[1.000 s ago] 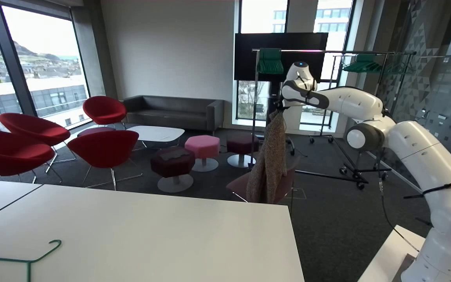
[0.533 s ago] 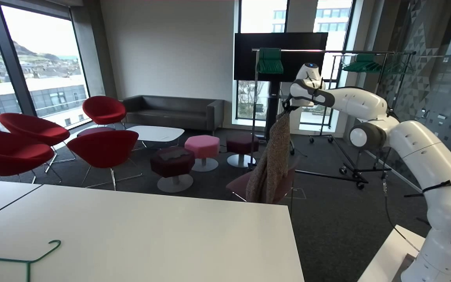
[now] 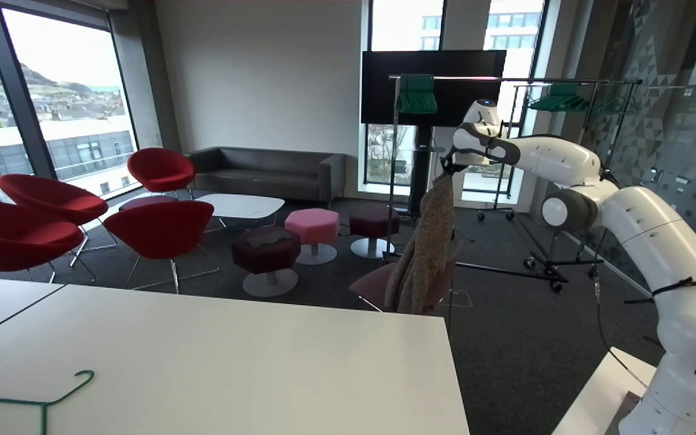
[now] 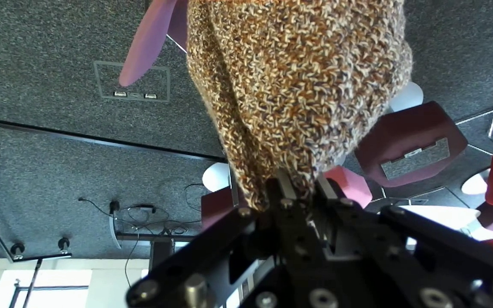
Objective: Hang the jersey on the back of the chair
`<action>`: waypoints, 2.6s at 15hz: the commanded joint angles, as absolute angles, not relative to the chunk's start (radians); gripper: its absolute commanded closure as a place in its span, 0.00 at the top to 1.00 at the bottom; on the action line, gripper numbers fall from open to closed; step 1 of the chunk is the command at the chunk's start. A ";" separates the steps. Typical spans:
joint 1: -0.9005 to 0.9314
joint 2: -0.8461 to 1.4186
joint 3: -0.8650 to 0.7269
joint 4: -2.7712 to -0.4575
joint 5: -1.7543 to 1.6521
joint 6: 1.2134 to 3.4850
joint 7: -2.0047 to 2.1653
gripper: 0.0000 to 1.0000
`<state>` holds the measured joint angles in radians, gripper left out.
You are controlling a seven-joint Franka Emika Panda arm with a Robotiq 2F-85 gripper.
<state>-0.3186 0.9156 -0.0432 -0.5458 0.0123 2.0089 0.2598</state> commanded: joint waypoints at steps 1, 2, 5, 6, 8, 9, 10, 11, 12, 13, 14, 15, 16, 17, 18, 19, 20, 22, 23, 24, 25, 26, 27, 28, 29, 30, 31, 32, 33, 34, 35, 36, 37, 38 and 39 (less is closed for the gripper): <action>-0.317 0.884 -0.038 -0.581 0.008 2.017 0.211 0.03; -0.318 0.878 -0.035 -0.594 0.009 2.010 0.193 0.03; -0.336 0.855 -0.012 -0.620 0.032 2.036 0.103 0.03; -0.341 0.848 -0.008 -0.623 0.037 2.039 0.085 0.03; -0.347 0.840 0.001 -0.626 0.043 2.030 0.054 0.03; -0.348 0.834 0.006 -0.629 0.041 2.017 0.034 0.03; -0.346 0.828 0.008 -0.635 0.035 1.993 0.015 0.03; -0.344 0.821 0.005 -0.642 0.027 1.958 -0.001 0.03; -0.346 0.805 0.008 -0.655 0.032 1.883 -0.006 0.03; -0.354 0.792 0.022 -0.662 0.052 1.804 -0.014 0.03; -0.357 0.785 0.026 -0.662 0.060 1.740 -0.016 0.03; -0.359 0.772 0.027 -0.666 0.064 1.665 -0.017 0.03; -0.364 0.759 0.034 -0.670 0.076 1.597 -0.018 0.03; -0.367 0.743 0.034 -0.678 0.078 1.523 -0.014 0.03; -0.368 0.729 0.030 -0.685 0.078 1.448 -0.007 0.03; -0.366 0.714 0.019 -0.694 0.068 1.376 0.000 0.03; -0.367 0.704 0.012 -0.700 0.060 1.324 0.006 0.03; -0.373 0.677 -0.004 -0.721 0.044 1.249 0.018 0.03; -0.356 0.771 0.004 -0.627 0.051 1.308 0.022 0.03; -0.357 0.769 0.002 -0.630 0.051 1.301 0.022 0.13; -0.356 0.773 0.002 -0.630 0.051 1.303 0.022 0.13; -0.357 0.776 0.006 -0.629 0.052 1.287 0.008 0.38; -0.358 0.779 0.011 -0.628 0.061 1.289 0.005 0.40; -0.353 0.782 0.013 -0.626 0.059 1.297 -0.003 0.47; -0.352 0.784 0.018 -0.624 0.061 1.300 -0.006 0.54; -0.350 0.784 0.021 -0.620 0.061 1.304 -0.011 0.62; -0.349 0.783 0.023 -0.616 0.060 1.306 -0.014 0.69; -0.347 0.783 0.026 -0.611 0.061 1.310 -0.019 0.77; -0.345 0.783 0.027 -0.605 0.062 1.318 -0.026 0.84; -0.342 0.783 0.028 -0.598 0.061 1.322 -0.033 0.91; -0.339 0.784 0.028 -0.591 0.060 1.324 -0.040 0.99; -0.337 0.785 0.032 -0.584 0.062 1.335 -0.049 1.00; -0.333 0.785 0.032 -0.576 0.060 1.342 -0.051 1.00; -0.325 0.786 0.028 -0.566 0.049 1.364 -0.059 1.00; -0.316 0.789 0.026 -0.552 0.044 1.411 -0.064 1.00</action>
